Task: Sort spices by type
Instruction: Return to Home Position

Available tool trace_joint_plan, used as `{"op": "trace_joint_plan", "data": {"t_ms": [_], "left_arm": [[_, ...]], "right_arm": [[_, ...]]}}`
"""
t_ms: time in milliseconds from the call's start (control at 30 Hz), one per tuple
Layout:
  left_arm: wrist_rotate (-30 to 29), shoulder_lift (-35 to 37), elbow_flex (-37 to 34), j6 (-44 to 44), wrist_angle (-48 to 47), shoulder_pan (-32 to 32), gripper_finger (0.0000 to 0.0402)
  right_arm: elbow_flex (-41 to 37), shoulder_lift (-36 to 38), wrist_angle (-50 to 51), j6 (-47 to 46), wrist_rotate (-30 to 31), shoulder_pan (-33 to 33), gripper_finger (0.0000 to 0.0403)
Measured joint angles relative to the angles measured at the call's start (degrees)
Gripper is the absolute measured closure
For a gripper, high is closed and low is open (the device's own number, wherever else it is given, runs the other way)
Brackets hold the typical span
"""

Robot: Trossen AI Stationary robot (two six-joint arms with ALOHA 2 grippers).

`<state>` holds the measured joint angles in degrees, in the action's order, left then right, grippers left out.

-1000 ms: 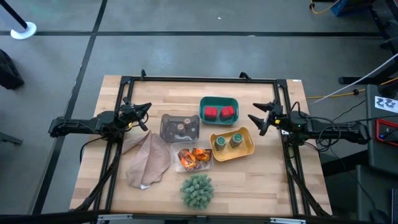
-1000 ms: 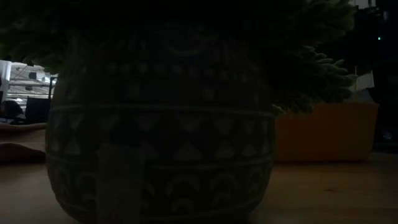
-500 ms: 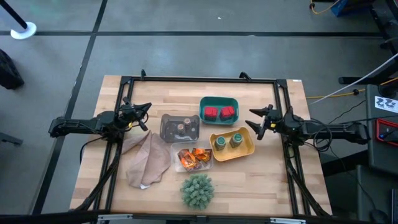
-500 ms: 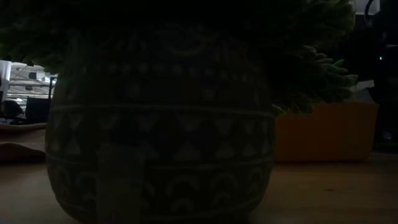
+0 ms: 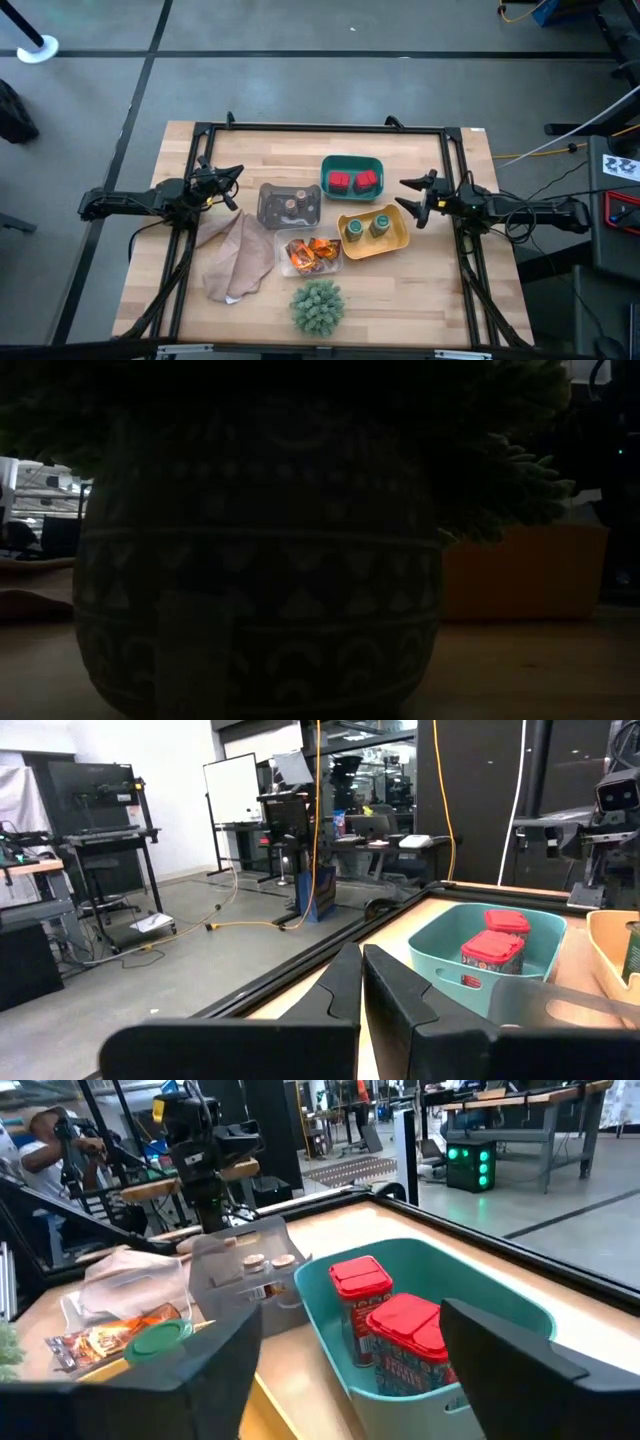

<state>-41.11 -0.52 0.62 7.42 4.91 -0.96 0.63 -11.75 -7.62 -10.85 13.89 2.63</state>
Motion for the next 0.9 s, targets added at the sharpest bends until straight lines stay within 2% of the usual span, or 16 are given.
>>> {"op": "trace_joint_plan", "data": {"t_ms": [367, 600, 900], "left_arm": [[0.00, 0.00, 0.00, 0.00, -0.02, -0.01, 0.0402], [0.00, 0.01, 0.00, 0.00, -0.02, 0.01, 0.0402], [0.00, 0.01, 0.00, 0.00, -0.02, 0.01, 0.0402]], "right_arm": [[-0.10, 0.01, -5.00, 2.79, -0.55, 0.00, 0.0223], [-0.14, 0.00, -4.48, 2.35, -0.66, 0.00, 0.0298], [-0.16, -0.11, -3.27, 2.57, 0.49, 0.00, 0.0368]]}}
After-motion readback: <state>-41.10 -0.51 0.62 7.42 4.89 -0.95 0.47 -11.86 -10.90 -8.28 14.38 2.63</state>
